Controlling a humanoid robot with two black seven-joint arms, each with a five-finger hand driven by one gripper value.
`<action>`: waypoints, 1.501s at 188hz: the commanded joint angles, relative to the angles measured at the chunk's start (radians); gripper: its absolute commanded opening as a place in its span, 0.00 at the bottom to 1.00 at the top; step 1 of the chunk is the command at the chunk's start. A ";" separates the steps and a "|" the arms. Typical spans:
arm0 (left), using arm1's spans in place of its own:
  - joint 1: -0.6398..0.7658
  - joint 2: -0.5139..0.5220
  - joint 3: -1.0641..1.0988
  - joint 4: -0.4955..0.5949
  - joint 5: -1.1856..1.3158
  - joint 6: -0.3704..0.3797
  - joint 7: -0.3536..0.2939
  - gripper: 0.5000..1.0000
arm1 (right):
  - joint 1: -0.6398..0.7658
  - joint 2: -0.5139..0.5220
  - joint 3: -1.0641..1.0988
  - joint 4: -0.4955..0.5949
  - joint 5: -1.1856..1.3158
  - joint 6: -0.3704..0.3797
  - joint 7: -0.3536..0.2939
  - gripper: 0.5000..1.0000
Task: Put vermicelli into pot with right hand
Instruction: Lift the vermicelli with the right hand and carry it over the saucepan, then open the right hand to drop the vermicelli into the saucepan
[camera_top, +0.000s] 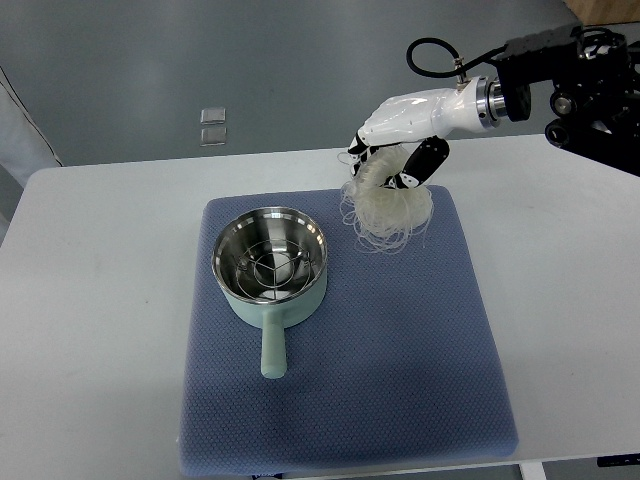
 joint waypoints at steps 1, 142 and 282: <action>0.000 0.000 0.000 0.000 0.000 0.000 0.000 1.00 | 0.032 0.054 0.017 -0.013 0.006 -0.004 0.000 0.12; 0.000 0.000 0.000 0.000 0.000 0.000 0.001 1.00 | -0.123 0.331 0.071 -0.177 0.044 -0.081 -0.032 0.23; 0.000 0.000 0.000 0.000 0.000 0.000 0.000 1.00 | -0.154 0.346 0.108 -0.202 0.066 -0.129 -0.034 0.82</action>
